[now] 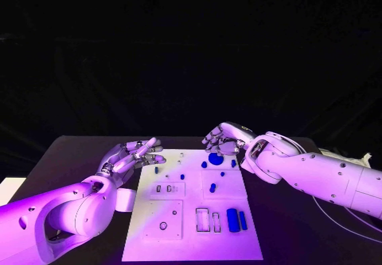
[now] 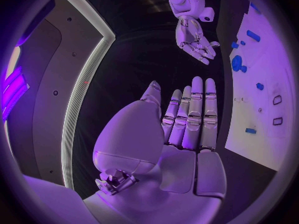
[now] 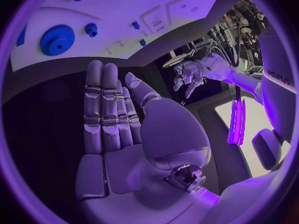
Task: Assemble the parts on the task board
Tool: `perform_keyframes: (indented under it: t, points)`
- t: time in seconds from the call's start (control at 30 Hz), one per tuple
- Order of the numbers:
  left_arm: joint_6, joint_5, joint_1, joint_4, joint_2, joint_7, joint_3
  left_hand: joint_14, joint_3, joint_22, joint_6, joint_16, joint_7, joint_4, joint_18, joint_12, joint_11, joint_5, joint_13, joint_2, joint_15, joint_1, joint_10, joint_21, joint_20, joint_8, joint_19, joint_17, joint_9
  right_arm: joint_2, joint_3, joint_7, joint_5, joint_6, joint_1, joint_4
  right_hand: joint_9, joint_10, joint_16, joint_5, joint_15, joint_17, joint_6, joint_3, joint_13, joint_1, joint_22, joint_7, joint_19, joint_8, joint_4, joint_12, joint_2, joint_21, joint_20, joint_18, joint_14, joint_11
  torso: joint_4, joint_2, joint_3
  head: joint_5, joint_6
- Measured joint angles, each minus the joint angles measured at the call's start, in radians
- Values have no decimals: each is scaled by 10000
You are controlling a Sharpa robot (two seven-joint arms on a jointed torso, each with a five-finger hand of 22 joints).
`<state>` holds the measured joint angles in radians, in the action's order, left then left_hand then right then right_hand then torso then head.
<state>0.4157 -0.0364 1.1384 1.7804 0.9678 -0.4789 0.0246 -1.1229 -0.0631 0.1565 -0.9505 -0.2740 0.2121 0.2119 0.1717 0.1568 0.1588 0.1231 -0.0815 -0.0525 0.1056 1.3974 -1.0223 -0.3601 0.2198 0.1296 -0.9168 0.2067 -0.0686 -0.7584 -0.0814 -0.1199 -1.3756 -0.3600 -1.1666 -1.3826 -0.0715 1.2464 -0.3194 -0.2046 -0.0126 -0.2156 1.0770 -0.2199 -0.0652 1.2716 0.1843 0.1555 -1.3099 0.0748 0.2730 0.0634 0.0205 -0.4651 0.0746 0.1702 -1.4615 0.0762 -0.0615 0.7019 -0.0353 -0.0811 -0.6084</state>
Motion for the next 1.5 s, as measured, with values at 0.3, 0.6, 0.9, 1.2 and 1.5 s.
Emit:
perform_keyframes:
  t: [0.3, 0.6, 0.9, 1.2, 1.5]
  points:
    - [-145, -102, 11, 343, 66, 48, -36, 0, 27, -11, 0, 0, 0, -26, -1, -7, 0, 0, 4, 0, 0, 0, 0, 0, 0, 0, 0, 49, 12, 150, -10, 1266, -2570, 1053, -125, -75, 1, -441, -2214, 165, -35, -1630, 89, -404, -7, -339, 645, -93, -443, -58, -320, 0, -339, -1139, -84, -1, -35, -29, -53, 407, -36, -115, 84]
    - [-189, -134, 15, 446, 132, 73, -60, 0, -1, -22, 1, 0, 0, -54, -1, -36, 1, 0, 10, 0, 0, 0, 1, 0, 0, -40, 0, 69, 11, 191, -13, 1806, -3689, 1764, -139, -143, 2, -699, -4615, 252, -36, -3814, 72, -764, -20, -356, 1323, -111, -466, -58, -681, 0, -645, -2202, -43, -1, -35, 16, -114, 602, -55, -174, 91]
    - [-191, -145, 20, 474, 155, 90, -67, 0, -1, -22, 1, 8, 0, -54, -2, -47, 1, 0, 18, 0, 0, 0, 1, 0, 1, -40, 0, 68, 19, 260, -14, 1973, -4042, 2110, -145, -228, 3, -770, -5495, 252, -35, -4723, 71, -952, -19, -298, 2134, -111, -380, -58, -869, 0, -702, -3007, -28, 0, -35, 17, -167, 683, -79, -182, 127]
    - [-191, -152, 25, 505, 162, 114, -69, 1, 0, -31, 1, 39, 0, -54, -2, -96, 1, 0, 22, -39, 0, 38, 1, 0, 1, -40, 1, 78, 18, 424, -15, 2043, -4199, 2293, -149, -53, -6, -770, -6050, 252, -35, -5292, 71, -1134, -18, -264, 2761, -112, -345, -58, -1051, 0, -736, -3609, 7, 0, -34, 17, -199, 756, -97, -190, 187]
    - [-193, -155, 32, 545, 178, 137, -69, 1, 8, -36, 2, 39, 0, -61, -2, -96, 1, 0, 29, -39, 1, 38, 1, 0, 1, -70, 1, 101, 18, 549, -15, 2062, -4255, 2473, -152, 70, -36, -745, -6576, 293, -36, -5811, 156, -1360, -16, -264, 3406, -197, -273, -57, -1277, 0, -736, -4197, 7, -1, -34, -8, -223, 825, -105, -185, 193]
